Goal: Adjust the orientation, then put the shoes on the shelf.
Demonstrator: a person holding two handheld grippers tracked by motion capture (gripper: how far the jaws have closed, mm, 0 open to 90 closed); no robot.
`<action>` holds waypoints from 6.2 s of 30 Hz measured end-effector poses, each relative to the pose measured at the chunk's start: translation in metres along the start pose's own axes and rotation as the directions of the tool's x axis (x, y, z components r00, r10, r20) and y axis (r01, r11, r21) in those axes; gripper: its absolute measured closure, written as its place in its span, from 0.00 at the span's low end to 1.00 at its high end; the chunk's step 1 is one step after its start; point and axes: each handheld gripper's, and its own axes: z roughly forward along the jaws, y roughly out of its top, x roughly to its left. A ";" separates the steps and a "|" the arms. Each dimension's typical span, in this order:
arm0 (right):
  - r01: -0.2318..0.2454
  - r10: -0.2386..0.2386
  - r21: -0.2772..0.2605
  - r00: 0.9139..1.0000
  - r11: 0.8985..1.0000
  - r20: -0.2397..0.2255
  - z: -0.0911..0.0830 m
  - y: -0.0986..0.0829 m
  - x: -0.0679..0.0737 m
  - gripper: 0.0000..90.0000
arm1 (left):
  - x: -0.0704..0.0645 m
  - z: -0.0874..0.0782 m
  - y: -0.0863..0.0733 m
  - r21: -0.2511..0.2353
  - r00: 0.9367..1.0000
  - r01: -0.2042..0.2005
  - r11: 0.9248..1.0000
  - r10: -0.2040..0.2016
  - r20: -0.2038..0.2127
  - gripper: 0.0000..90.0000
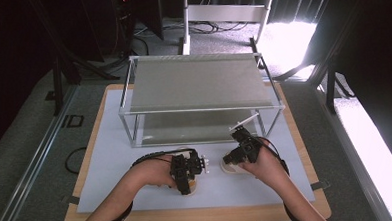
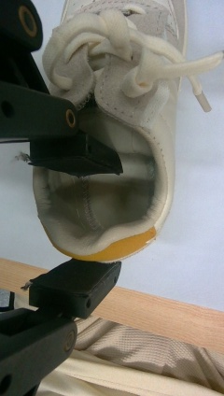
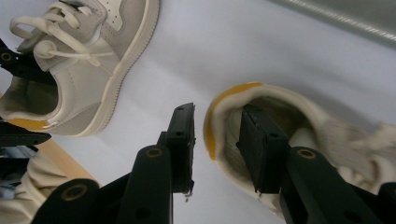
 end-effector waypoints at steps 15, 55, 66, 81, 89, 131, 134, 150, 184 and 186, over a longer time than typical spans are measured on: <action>0.150 -0.149 0.103 0.989 0.983 -0.020 0.015 0.008 0.005 0.88 | 0.001 0.000 -0.001 -0.008 1.000 -0.002 1.000 0.002 0.006 0.52; 0.618 -0.603 0.202 0.786 0.760 -0.136 -0.002 -0.024 0.023 0.84 | 0.001 0.001 -0.001 -0.003 1.000 0.002 1.000 -0.001 0.015 0.52; 0.655 -0.635 0.233 0.755 0.718 -0.164 -0.007 -0.035 0.018 0.68 | 0.000 0.001 -0.004 -0.034 0.999 0.000 0.999 0.001 0.048 0.52; 0.678 -0.661 0.244 0.734 0.694 -0.159 0.002 -0.038 0.025 0.76 | 0.000 0.008 -0.004 -0.022 0.998 -0.036 0.999 0.037 0.046 0.69; 0.693 -0.676 0.259 0.718 0.673 -0.165 0.008 -0.040 0.026 0.79 | 0.001 0.009 -0.008 -0.057 0.994 -0.077 0.995 0.081 0.076 0.77; 0.729 -0.728 0.213 0.678 0.650 -0.102 -0.013 0.018 0.010 0.83 | 0.024 -0.010 0.029 -0.074 0.906 -0.424 0.903 0.423 -0.022 0.88; 0.729 -0.725 0.197 0.681 0.655 -0.108 -0.013 0.021 0.007 0.83 | 0.029 -0.008 0.033 -0.076 0.888 -0.459 0.885 0.457 -0.041 0.87; 0.714 -0.716 0.146 0.696 0.685 -0.044 -0.002 0.047 -0.008 0.82 | 0.066 -0.002 0.043 -0.110 0.808 -0.582 0.806 0.558 -0.188 0.86; 0.661 -0.654 -0.097 0.750 0.744 0.097 -0.025 0.030 -0.019 0.64 | 0.075 -0.024 0.044 -0.381 0.958 -0.101 0.919 -0.014 -0.285 0.50; 0.649 -0.640 -0.119 0.761 0.752 0.107 -0.027 0.027 -0.020 0.64 | 0.071 -0.028 0.042 -0.393 0.960 -0.061 0.917 -0.054 -0.274 0.50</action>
